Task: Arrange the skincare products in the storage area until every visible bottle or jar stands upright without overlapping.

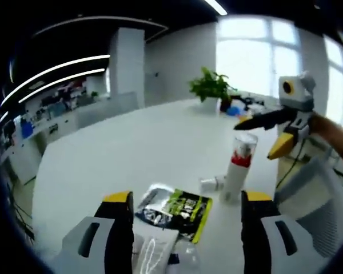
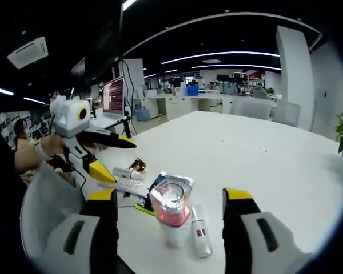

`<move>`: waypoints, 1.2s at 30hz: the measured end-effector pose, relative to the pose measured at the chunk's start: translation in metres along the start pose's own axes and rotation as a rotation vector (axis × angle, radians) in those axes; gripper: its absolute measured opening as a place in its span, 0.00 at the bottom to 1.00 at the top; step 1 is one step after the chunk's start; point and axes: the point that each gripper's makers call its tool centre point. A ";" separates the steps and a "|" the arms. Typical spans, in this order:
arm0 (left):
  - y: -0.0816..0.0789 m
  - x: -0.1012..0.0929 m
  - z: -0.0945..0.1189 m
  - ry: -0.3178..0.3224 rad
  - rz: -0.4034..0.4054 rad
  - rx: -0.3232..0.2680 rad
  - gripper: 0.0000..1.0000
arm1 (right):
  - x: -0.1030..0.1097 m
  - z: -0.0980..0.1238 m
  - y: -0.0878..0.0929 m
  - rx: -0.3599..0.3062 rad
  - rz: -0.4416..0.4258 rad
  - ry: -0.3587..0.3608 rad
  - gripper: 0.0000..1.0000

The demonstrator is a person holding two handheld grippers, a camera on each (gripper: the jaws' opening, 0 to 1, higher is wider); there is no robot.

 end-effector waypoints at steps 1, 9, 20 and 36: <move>0.002 0.000 0.002 -0.007 -0.006 0.006 0.77 | 0.001 0.001 0.001 0.002 0.002 0.004 0.77; 0.012 0.003 0.019 -0.030 -0.003 0.023 0.84 | 0.009 0.005 0.006 -0.002 -0.014 0.026 0.83; 0.032 0.009 0.044 -0.064 0.029 0.043 0.96 | 0.023 0.011 0.026 0.049 -0.024 0.036 0.95; 0.051 0.025 0.054 -0.101 0.009 0.078 0.97 | 0.024 0.010 0.032 0.041 -0.074 0.073 0.99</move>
Point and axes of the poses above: the point that each gripper's makers call its tool centre point, and the gripper's own axes: z roughly backward along the fingers, x roughly to its left, y roughly out of its underside, and after that the axes turned 5 degrees about z, right-handed
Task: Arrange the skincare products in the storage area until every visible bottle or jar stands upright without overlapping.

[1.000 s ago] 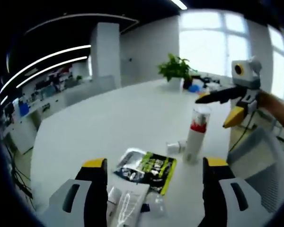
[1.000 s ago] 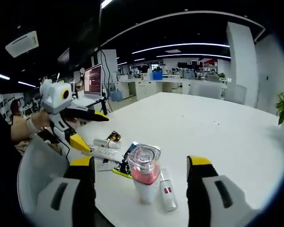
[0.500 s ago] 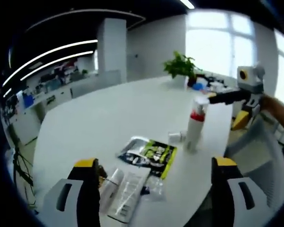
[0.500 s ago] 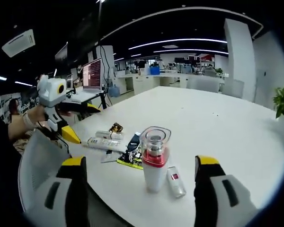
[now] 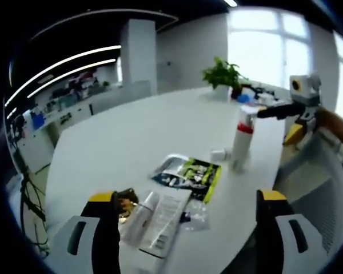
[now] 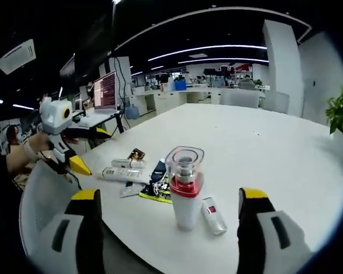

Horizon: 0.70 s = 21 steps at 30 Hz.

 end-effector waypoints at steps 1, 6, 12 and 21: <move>0.000 0.002 0.000 -0.001 -0.003 0.003 0.97 | 0.000 0.000 0.000 -0.004 0.003 0.001 0.99; 0.007 0.007 -0.003 -0.003 -0.007 0.043 0.97 | 0.001 -0.001 0.003 -0.009 -0.014 -0.002 0.99; 0.015 0.009 -0.010 0.023 -0.021 0.094 0.97 | 0.002 -0.007 0.009 -0.033 -0.054 -0.007 0.99; 0.027 0.007 -0.014 0.059 -0.033 0.159 0.97 | 0.007 -0.012 0.012 -0.036 -0.074 -0.027 0.99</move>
Point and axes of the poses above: the point that each gripper's makers call its tool centre point, and the gripper's own axes: z roughly backward along the fingers, x roughly to its left, y roughly out of its underside, and after that the axes turned 5 degrees about z, right-handed
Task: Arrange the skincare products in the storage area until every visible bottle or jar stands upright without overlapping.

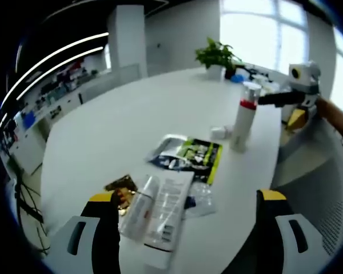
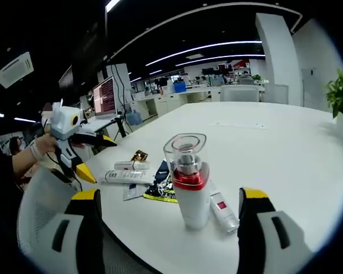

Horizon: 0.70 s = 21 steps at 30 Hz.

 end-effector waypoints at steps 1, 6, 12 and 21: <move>0.002 0.000 -0.001 -0.001 -0.007 0.011 0.97 | 0.000 0.000 0.000 0.001 0.002 0.002 0.99; 0.020 0.002 -0.008 0.027 0.002 0.099 0.91 | 0.000 -0.001 -0.005 -0.033 0.000 0.002 0.99; 0.029 0.009 -0.020 0.020 -0.004 0.155 0.79 | 0.000 -0.002 -0.002 -0.015 0.016 0.004 0.99; 0.029 0.010 -0.034 0.036 -0.052 0.203 0.65 | 0.002 -0.004 -0.001 -0.005 0.051 0.005 1.00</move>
Point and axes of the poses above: the point that each gripper's makers call its tool centre point, and the gripper's own axes: z roughly backward along the fingers, x roughly to its left, y roughly out of its underside, and after that the axes turned 5 degrees about z, right-handed
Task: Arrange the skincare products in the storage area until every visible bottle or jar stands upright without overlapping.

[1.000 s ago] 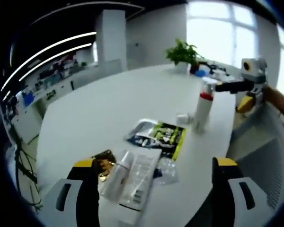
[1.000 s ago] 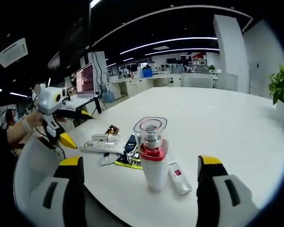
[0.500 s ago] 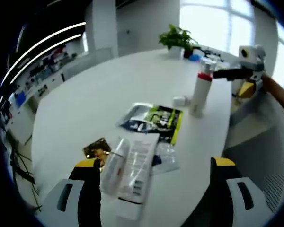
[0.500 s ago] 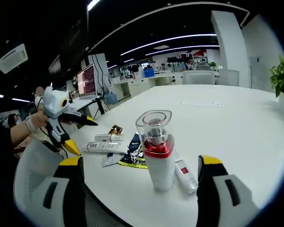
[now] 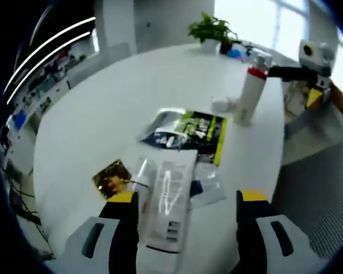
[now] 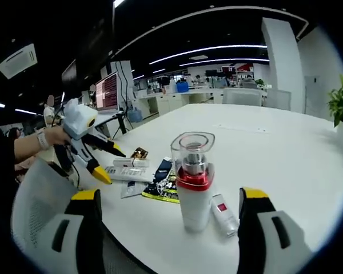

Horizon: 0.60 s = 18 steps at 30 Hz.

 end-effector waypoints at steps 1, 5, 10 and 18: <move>0.001 0.000 -0.002 0.002 -0.004 0.010 0.63 | 0.000 0.000 -0.001 -0.006 -0.008 -0.005 1.00; -0.001 0.002 -0.010 0.002 -0.021 0.028 0.58 | 0.000 0.001 -0.003 -0.015 0.000 0.002 0.99; 0.000 0.002 -0.021 0.003 -0.041 0.062 0.53 | -0.001 0.001 -0.002 -0.011 0.006 0.006 1.00; 0.004 0.012 -0.030 -0.028 -0.035 0.117 0.42 | -0.003 0.002 -0.006 -0.037 -0.008 0.006 0.99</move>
Point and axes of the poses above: the point that each gripper's makers call its tool centre point, and the gripper's own axes: z roughly backward along the fingers, x roughly to its left, y roughly out of its underside, and after that the axes turned 5 degrees about z, right-handed
